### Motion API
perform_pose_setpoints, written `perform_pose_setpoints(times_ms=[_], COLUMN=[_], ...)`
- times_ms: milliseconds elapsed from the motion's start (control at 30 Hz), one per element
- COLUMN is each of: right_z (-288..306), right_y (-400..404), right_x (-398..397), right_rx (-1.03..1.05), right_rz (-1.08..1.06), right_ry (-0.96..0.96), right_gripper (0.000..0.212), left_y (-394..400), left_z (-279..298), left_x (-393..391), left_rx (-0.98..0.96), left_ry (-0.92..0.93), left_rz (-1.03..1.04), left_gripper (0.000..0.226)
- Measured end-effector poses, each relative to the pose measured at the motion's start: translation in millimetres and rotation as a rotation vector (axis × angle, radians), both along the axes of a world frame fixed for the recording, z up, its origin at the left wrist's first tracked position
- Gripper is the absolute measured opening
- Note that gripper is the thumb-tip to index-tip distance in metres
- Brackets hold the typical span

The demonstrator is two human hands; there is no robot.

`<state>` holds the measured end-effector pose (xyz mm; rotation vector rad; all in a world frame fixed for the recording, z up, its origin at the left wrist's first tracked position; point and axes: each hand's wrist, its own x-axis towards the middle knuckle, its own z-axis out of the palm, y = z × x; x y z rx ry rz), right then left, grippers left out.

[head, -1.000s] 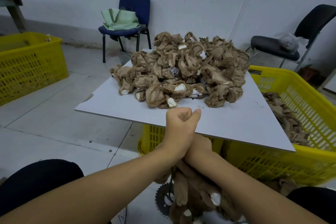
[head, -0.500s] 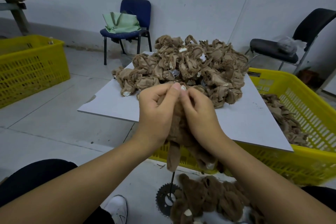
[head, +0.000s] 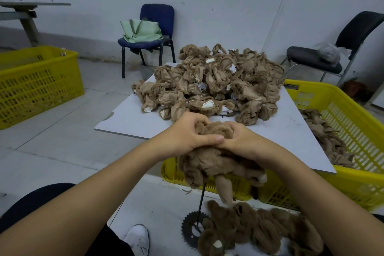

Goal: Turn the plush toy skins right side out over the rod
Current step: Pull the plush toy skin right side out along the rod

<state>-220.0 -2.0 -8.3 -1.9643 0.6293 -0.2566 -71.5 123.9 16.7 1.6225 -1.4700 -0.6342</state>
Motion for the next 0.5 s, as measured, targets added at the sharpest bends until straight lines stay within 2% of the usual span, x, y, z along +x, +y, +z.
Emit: perform_pose_setpoints(times_ms=[100, 233, 367, 500], right_z=[3, 8, 14, 15], right_y=[-8, -12, -10, -6], right_x=[-13, -21, -24, -22], right_rx=[0.045, 0.076, 0.245, 0.291], right_rz=[0.099, 0.066, 0.051, 0.025], right_ry=[0.066, -0.02, -0.146, -0.178], right_gripper=[0.062, 0.05, 0.044, 0.047], left_y=[4, 4, 2, 0], left_z=[2, 2, 1, -2], left_x=[3, 4, 1, -1], left_rx=[0.04, 0.007, 0.054, 0.093], left_ry=[-0.088, -0.129, 0.003, 0.064], left_rz=[-0.056, -0.009, 0.082, 0.092], left_gripper=[0.022, 0.014, 0.014, 0.014])
